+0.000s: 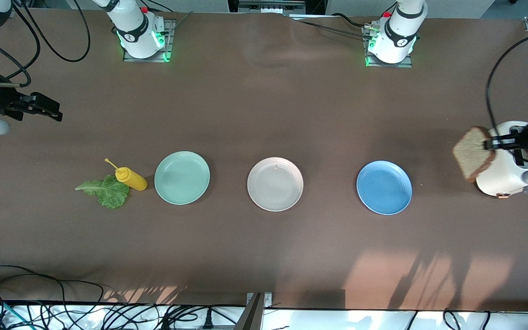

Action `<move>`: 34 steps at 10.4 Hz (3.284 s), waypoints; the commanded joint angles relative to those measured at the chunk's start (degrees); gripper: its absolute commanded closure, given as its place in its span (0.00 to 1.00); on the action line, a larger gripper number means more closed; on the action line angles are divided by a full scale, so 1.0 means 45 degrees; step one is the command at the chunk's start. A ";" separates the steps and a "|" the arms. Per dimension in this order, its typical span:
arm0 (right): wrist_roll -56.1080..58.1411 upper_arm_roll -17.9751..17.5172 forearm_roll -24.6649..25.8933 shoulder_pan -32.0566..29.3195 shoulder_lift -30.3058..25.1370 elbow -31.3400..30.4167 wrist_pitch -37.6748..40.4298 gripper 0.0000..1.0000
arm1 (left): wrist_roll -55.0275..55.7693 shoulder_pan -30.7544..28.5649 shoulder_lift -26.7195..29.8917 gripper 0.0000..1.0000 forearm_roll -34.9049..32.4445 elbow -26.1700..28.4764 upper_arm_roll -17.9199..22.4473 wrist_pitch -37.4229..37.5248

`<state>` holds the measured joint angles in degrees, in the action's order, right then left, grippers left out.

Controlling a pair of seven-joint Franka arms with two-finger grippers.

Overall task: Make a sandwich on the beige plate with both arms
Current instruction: 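Lift the toast out with the left gripper toward the beige plate, then lower the toast flat onto the beige plate and open the left gripper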

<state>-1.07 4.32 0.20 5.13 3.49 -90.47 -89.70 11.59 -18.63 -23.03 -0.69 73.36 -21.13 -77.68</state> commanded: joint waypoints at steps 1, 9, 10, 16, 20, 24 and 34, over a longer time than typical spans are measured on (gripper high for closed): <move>0.0042 -0.0041 -0.0201 -0.0106 0.0141 0.0281 0.0088 0.00 | 0.2881 0.1535 -0.0661 1.00 0.0912 -0.0267 -0.0032 -0.0855; 0.0022 -0.0041 -0.0201 -0.0106 0.0141 0.0300 0.0069 0.00 | 0.7678 0.5796 -0.3824 1.00 0.5404 -0.0209 -0.0032 -0.9816; 0.0042 -0.0041 -0.0201 -0.0106 0.0141 0.0300 0.0069 0.00 | 0.7679 0.6206 -0.4176 1.00 0.5697 -0.0092 -0.0012 -1.0755; -0.0114 -0.0041 -0.0201 -0.0086 0.0200 0.0300 0.0069 0.00 | 0.7718 0.7226 -0.4862 1.00 0.5817 0.0631 -0.0012 -1.2679; -0.0212 -0.0041 -0.0201 -0.0242 0.0298 0.0300 0.0069 0.00 | 0.7659 0.7440 -0.5097 1.00 0.5778 0.0846 -0.0012 -1.2679; -0.0134 -0.0003 -0.0182 -0.0281 0.0356 0.0300 0.0108 0.00 | 0.7620 0.7480 -0.5175 1.00 0.5758 0.1060 -0.0012 -1.2659; -0.0094 -0.0041 -0.0376 -0.0165 0.1448 0.0281 0.0244 0.00 | 0.7561 0.7031 -0.5039 0.00 0.4419 0.1257 0.0125 -0.9501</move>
<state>-1.57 4.44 -0.10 4.51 8.42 -90.35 -89.56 46.44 13.46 -46.53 22.08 78.63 -20.69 -123.76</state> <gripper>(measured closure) 0.000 0.000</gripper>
